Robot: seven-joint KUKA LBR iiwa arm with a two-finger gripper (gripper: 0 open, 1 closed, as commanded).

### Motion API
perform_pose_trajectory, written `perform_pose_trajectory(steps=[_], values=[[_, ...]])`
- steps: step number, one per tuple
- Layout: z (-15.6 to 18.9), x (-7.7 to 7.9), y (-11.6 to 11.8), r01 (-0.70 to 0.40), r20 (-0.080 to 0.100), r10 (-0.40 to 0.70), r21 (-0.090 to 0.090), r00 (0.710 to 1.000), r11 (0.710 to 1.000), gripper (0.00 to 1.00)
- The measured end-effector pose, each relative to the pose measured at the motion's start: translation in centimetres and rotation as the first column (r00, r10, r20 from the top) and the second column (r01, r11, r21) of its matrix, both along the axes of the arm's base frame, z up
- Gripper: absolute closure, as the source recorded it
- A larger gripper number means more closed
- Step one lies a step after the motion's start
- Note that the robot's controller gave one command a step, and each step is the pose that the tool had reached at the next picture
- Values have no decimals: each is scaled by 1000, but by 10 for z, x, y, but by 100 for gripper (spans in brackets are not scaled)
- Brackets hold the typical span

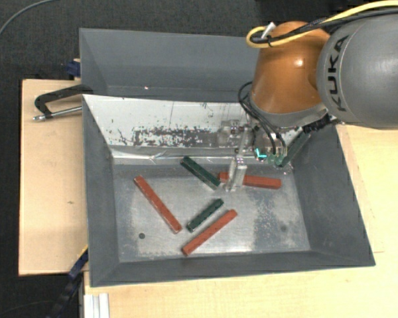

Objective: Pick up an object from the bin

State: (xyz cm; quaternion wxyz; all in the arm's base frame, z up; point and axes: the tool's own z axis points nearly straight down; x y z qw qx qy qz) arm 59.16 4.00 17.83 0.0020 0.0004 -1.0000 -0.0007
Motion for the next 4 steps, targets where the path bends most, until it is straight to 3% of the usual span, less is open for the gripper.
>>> perform_pose_trajectory(steps=[1, 4], values=[[-108, 3, -59, -49, 5, 49, -1, 999, 999, 0], [-104, 7, -56, -47, 9, 47, 0, 999, 999, 0]])
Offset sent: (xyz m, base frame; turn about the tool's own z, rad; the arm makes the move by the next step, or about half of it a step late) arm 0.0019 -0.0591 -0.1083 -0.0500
